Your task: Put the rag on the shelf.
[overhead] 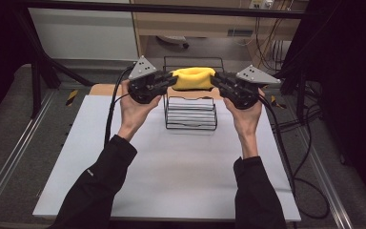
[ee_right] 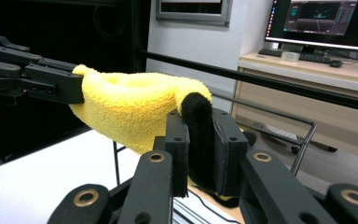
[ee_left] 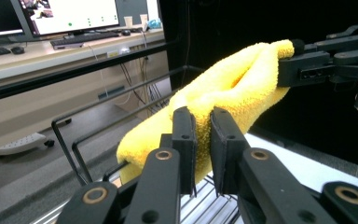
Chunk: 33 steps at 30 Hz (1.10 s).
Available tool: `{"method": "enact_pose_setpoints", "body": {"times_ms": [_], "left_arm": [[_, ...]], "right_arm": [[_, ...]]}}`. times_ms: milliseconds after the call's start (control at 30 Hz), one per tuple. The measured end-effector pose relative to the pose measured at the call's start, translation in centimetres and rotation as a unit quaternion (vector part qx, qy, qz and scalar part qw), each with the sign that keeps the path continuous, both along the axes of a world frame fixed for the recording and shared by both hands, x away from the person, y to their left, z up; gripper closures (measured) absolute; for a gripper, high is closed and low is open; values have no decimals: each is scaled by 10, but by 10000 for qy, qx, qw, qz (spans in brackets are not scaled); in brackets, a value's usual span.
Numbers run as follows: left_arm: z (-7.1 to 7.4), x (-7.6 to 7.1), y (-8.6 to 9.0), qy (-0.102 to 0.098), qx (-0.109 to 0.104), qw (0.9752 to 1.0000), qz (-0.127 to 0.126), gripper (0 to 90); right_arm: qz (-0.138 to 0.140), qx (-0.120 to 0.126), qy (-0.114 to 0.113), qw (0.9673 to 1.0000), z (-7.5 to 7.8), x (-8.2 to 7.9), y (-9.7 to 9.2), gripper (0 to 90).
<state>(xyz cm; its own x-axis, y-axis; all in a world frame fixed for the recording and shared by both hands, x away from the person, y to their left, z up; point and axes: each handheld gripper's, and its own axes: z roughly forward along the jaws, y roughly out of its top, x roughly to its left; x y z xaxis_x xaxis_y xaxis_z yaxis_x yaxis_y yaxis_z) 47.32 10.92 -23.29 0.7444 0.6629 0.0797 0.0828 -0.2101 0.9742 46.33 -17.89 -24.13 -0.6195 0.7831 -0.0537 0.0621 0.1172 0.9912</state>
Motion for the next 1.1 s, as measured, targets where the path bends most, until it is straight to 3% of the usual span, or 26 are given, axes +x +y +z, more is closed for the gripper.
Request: {"method": "enact_pose_setpoints", "body": {"times_ms": [167,300,400,500,533,633,700,933,1100], "left_arm": [[7,1,2,170,-36,9998,-32,780],[26,4,9,289,-331,9990,27,731],[41,6,9,312,-426,9985,148,736],[47,13,5,446,-280,9982,284,794],[47,16,3,541,-199,9977,350,829],[40,25,0,968,-263,9947,226,887],[33,24,-2,1076,-160,9940,94,897],[17,11,-4,1034,-3,9946,-11,898],[11,9,-8,949,130,9954,-21,898]], "right_arm": [[43,-12,13,10000,-3,0,-1,790],[70,14,0,10000,-3,-1,-3,790],[89,-32,-6,10000,-3,-1,-3,790],[104,-83,-16,9999,-4,-1,-3,789],[115,-76,-19,9999,-4,-1,-3,789],[140,-54,-16,9999,-5,-1,-4,788],[143,-69,-1,9999,-5,-2,-4,785],[144,-109,139,9997,-6,-2,-2,760],[167,-78,269,9995,-4,-5,-4,659]]}}
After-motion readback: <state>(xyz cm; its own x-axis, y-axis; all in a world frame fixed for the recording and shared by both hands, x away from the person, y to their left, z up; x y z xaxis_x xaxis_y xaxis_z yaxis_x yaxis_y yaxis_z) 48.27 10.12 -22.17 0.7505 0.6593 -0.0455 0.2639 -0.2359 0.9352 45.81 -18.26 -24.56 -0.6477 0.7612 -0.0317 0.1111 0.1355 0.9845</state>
